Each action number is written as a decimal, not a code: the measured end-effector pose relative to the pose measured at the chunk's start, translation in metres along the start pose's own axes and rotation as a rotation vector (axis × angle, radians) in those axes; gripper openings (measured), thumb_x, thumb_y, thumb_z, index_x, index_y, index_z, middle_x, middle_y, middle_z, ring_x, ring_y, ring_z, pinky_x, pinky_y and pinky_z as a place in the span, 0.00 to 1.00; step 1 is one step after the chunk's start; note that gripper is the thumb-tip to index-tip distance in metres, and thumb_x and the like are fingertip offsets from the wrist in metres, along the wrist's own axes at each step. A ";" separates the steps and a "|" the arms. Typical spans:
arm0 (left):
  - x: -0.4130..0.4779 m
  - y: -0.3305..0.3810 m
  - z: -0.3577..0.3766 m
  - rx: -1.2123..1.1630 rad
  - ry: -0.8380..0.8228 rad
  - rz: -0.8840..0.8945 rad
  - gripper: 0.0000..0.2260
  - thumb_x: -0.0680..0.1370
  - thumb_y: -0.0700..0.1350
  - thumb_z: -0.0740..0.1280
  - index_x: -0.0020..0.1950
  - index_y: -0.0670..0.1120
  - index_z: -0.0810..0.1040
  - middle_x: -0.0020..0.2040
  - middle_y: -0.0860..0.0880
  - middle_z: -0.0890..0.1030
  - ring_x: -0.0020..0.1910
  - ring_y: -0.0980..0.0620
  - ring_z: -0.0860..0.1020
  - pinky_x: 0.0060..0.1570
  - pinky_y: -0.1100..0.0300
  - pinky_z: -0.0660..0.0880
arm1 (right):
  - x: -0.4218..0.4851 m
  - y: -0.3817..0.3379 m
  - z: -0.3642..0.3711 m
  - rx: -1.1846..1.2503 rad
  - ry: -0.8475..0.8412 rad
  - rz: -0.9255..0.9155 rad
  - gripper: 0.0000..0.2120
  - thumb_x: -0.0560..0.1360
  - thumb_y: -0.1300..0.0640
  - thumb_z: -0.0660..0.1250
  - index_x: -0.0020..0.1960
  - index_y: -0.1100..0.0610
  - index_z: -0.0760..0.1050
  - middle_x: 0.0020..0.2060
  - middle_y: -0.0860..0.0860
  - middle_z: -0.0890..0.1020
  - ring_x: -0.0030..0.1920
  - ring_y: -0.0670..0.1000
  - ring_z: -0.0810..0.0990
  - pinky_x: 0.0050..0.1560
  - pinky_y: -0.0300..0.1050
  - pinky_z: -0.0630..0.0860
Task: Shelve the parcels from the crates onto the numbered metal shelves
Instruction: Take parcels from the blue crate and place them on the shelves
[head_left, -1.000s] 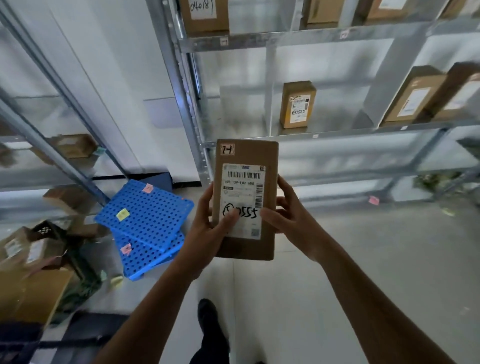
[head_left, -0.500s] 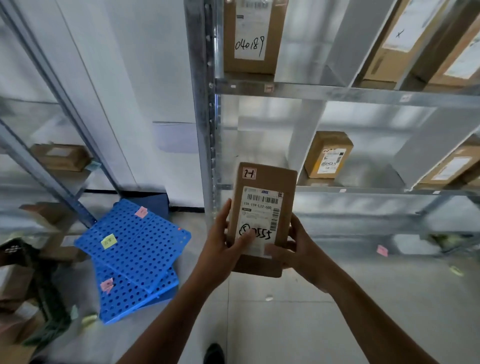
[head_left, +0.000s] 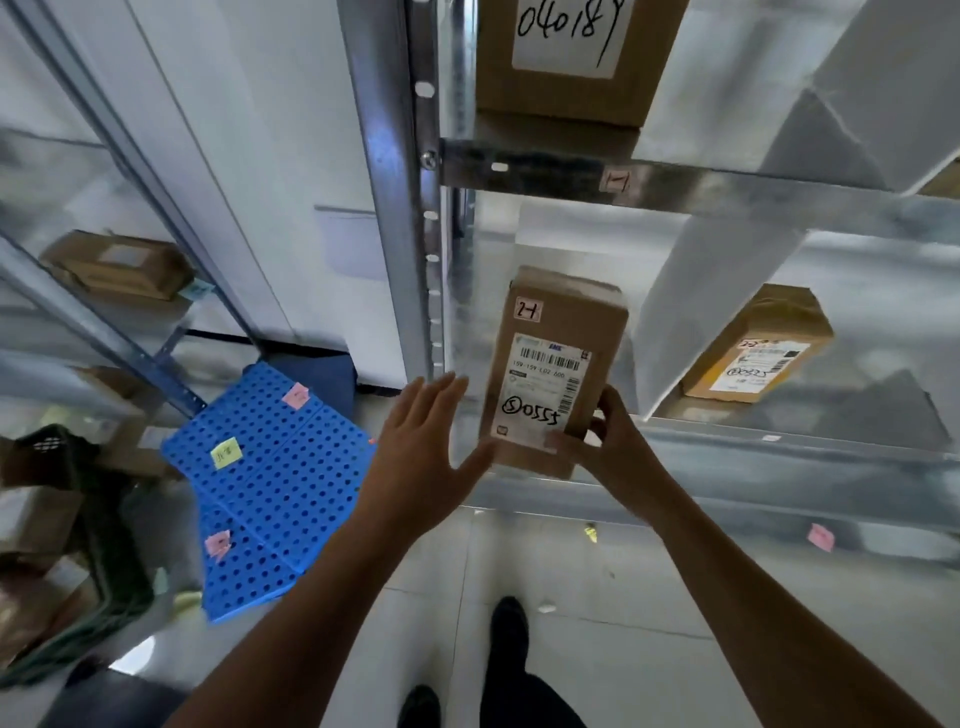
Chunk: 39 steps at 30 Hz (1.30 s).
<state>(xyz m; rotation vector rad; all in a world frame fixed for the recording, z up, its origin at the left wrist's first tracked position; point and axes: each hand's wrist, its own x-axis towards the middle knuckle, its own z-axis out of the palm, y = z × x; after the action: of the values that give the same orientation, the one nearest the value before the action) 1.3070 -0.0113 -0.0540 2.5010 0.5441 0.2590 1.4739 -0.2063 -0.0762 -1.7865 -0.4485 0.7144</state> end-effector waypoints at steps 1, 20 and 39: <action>0.011 0.002 0.006 0.037 -0.024 -0.001 0.41 0.74 0.73 0.57 0.83 0.55 0.54 0.83 0.55 0.57 0.83 0.51 0.48 0.78 0.49 0.48 | 0.017 0.004 -0.005 0.000 -0.003 -0.001 0.51 0.60 0.40 0.83 0.77 0.49 0.62 0.64 0.44 0.80 0.62 0.46 0.82 0.55 0.45 0.84; 0.068 -0.015 0.037 0.102 -0.151 -0.188 0.39 0.77 0.70 0.58 0.83 0.56 0.53 0.84 0.55 0.54 0.83 0.50 0.50 0.80 0.43 0.55 | 0.188 0.027 -0.001 -0.107 -0.195 -0.118 0.45 0.64 0.51 0.80 0.72 0.44 0.57 0.59 0.32 0.78 0.65 0.38 0.78 0.59 0.43 0.82; 0.042 -0.022 0.032 0.065 -0.126 -0.219 0.37 0.78 0.69 0.60 0.83 0.55 0.55 0.84 0.55 0.57 0.83 0.49 0.51 0.81 0.43 0.55 | 0.154 0.019 0.012 -0.017 -0.164 -0.081 0.51 0.72 0.52 0.78 0.82 0.48 0.47 0.75 0.51 0.72 0.75 0.51 0.73 0.71 0.56 0.76</action>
<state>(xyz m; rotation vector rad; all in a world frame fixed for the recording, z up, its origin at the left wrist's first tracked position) 1.3468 0.0077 -0.0897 2.4730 0.7775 0.0001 1.5800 -0.1091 -0.1348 -1.7215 -0.6351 0.8054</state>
